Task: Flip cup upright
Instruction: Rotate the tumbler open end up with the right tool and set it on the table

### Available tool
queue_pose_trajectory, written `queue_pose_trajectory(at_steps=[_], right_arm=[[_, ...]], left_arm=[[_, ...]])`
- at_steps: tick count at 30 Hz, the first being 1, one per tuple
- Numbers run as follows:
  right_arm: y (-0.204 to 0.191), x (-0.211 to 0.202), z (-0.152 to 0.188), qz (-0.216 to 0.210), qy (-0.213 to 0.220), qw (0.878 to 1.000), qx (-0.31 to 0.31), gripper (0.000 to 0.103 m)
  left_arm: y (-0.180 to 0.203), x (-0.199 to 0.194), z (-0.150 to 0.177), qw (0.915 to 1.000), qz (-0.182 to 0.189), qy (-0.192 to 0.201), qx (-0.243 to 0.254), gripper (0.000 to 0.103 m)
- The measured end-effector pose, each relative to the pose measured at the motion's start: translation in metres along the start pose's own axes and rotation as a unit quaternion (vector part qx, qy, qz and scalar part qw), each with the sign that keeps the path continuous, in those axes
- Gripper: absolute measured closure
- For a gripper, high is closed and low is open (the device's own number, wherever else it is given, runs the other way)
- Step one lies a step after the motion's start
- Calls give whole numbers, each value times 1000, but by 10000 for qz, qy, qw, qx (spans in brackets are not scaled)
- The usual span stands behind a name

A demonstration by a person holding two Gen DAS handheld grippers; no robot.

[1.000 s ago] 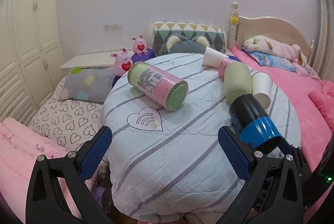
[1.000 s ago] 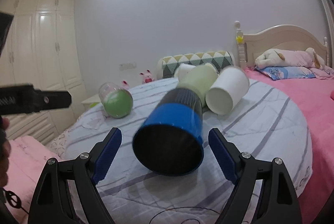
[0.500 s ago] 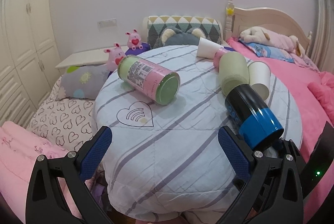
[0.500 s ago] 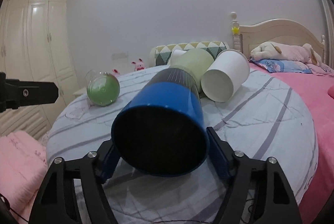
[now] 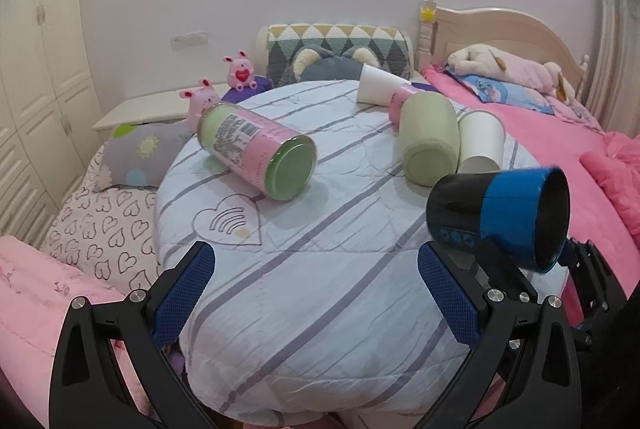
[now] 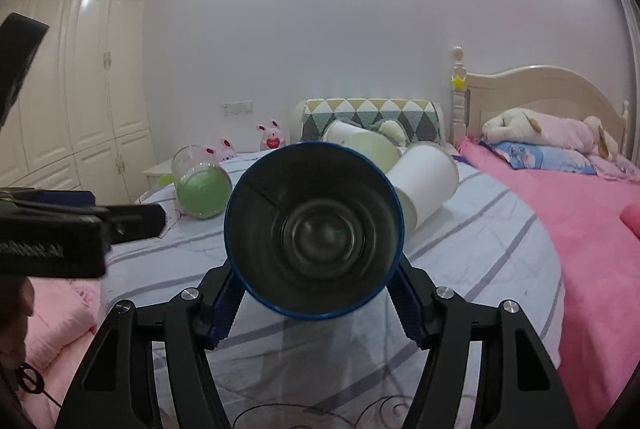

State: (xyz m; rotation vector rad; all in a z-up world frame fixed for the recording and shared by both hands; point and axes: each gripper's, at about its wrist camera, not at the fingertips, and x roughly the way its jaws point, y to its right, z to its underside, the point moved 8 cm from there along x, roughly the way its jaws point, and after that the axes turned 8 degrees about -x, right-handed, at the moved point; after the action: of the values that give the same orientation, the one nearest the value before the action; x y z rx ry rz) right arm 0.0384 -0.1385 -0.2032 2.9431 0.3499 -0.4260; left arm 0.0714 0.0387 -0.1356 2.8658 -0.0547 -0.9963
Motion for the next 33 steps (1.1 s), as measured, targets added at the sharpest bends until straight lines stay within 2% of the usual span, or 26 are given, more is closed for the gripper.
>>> queue_pose_trajectory(at_steps=[16, 25, 26, 27, 33], right_arm=[[3, 35, -30, -260, 14, 9996, -112, 36], [3, 33, -34, -362, 50, 9993, -94, 36], [5, 30, -35, -340, 66, 9994, -94, 32], [7, 28, -36, -316, 60, 9994, -106, 21], [11, 11, -46, -382, 53, 9989, -278, 20]], left_arm=[[8, 28, -28, 9998, 42, -14, -188, 0], [8, 23, -29, 9995, 129, 19, -273, 0], [8, 19, -30, 9994, 171, 37, -313, 0], [8, 17, -31, 9992, 194, 59, -341, 0], [15, -2, -36, 9990, 160, 210, -369, 0]])
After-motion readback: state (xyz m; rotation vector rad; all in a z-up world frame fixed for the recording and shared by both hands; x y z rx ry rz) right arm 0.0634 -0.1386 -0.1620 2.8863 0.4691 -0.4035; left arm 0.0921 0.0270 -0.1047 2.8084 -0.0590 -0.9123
